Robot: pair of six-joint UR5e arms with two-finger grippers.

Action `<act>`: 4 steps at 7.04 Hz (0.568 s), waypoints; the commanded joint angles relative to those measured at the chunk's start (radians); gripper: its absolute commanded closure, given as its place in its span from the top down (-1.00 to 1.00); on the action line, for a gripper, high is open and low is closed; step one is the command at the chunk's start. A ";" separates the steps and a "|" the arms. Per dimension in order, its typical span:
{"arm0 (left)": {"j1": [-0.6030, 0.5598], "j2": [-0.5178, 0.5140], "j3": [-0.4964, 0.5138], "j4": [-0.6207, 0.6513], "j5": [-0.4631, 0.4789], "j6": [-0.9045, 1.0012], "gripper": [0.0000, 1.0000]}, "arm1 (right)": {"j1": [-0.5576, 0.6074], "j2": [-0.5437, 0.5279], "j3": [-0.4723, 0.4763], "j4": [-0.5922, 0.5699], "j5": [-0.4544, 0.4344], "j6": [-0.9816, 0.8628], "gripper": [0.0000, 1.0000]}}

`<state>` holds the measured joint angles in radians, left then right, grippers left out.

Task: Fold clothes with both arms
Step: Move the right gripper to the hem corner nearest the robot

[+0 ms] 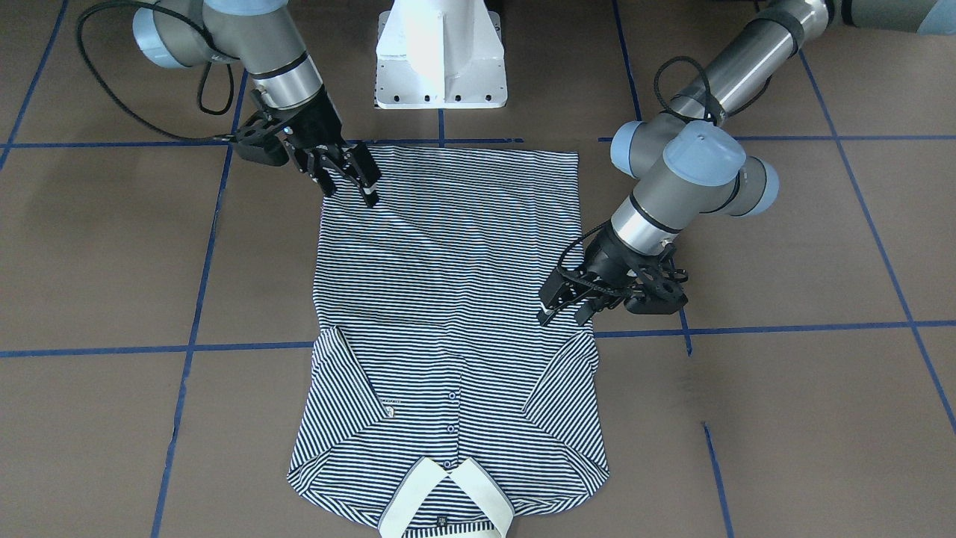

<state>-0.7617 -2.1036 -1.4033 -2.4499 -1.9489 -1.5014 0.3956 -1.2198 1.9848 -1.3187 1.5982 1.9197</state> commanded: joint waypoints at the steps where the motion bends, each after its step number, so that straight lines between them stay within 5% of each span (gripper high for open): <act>1: 0.002 0.103 -0.101 0.002 -0.001 -0.058 0.53 | -0.168 -0.006 0.029 -0.158 -0.131 0.144 0.51; 4: 0.015 0.109 -0.124 -0.011 -0.013 -0.065 0.52 | -0.225 -0.033 0.031 -0.258 -0.132 0.166 0.40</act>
<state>-0.7512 -1.9941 -1.5172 -2.4569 -1.9604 -1.5650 0.1807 -1.2325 2.0142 -1.5600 1.4636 2.0776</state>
